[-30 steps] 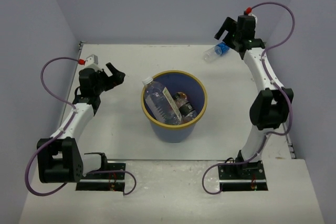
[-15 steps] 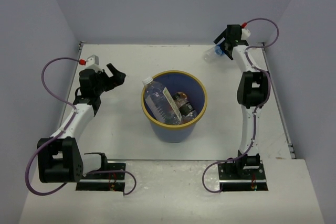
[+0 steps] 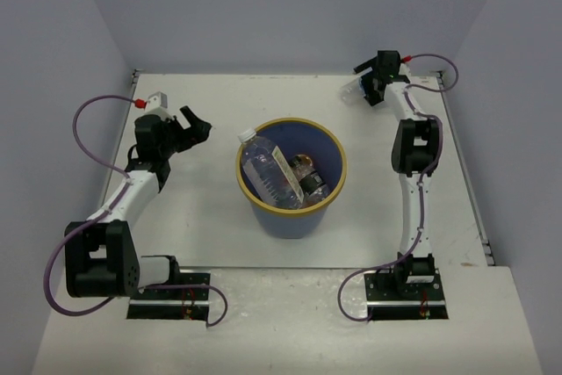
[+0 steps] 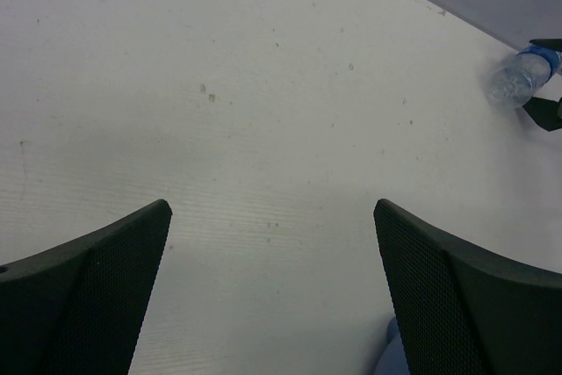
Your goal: Put the plastic bottles in the bin
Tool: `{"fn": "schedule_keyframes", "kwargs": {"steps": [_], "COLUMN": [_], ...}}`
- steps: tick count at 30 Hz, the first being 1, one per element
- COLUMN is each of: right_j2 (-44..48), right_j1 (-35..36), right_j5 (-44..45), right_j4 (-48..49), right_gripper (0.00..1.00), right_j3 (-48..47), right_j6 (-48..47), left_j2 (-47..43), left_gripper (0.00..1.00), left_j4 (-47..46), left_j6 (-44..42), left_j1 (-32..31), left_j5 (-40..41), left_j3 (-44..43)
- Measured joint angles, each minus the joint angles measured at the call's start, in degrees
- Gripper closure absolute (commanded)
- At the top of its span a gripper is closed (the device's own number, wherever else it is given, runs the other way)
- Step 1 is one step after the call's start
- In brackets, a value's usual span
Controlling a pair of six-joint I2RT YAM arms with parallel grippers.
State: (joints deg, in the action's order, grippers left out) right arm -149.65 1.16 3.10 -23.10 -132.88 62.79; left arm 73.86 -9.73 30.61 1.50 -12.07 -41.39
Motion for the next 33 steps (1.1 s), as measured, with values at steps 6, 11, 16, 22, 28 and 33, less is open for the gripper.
{"fn": "schedule_keyframes", "kwargs": {"steps": [6,11,16,22,28,33], "right_j2": [-2.8,-3.5,0.3,8.1,27.0,45.0], "right_j1": [0.3,1.1,1.3,1.3,1.3,1.5], "right_j5": [-1.9,-3.1,-4.9,-5.2,-5.0,-5.7], "right_j4": [3.1,6.4,12.7,14.9,20.2,26.8], "right_gripper": [0.27,0.71,0.85,0.88,0.91,0.91], "right_j3": [-2.3,-0.9,7.6,16.3,33.1,44.5], "right_j6": [7.4,10.3,10.9,3.8,-4.2,-10.6], "left_j2": [0.8,0.9,1.7,1.6,-3.3,-7.6], "left_gripper": [0.0,0.0,0.0,0.0,0.0,0.0], "left_j4": [-0.1,0.0,0.5,1.8,2.8,2.5], "left_j6": [0.0,-0.2,-0.5,-1.1,-1.2,-1.0], "left_j1": [0.0,0.0,0.0,0.0,0.0,0.0], "left_j5": [0.1,0.4,1.8,1.9,1.4,-0.2], "left_j3": [0.0,0.0,-0.5,-1.1,-1.0,0.0]}}
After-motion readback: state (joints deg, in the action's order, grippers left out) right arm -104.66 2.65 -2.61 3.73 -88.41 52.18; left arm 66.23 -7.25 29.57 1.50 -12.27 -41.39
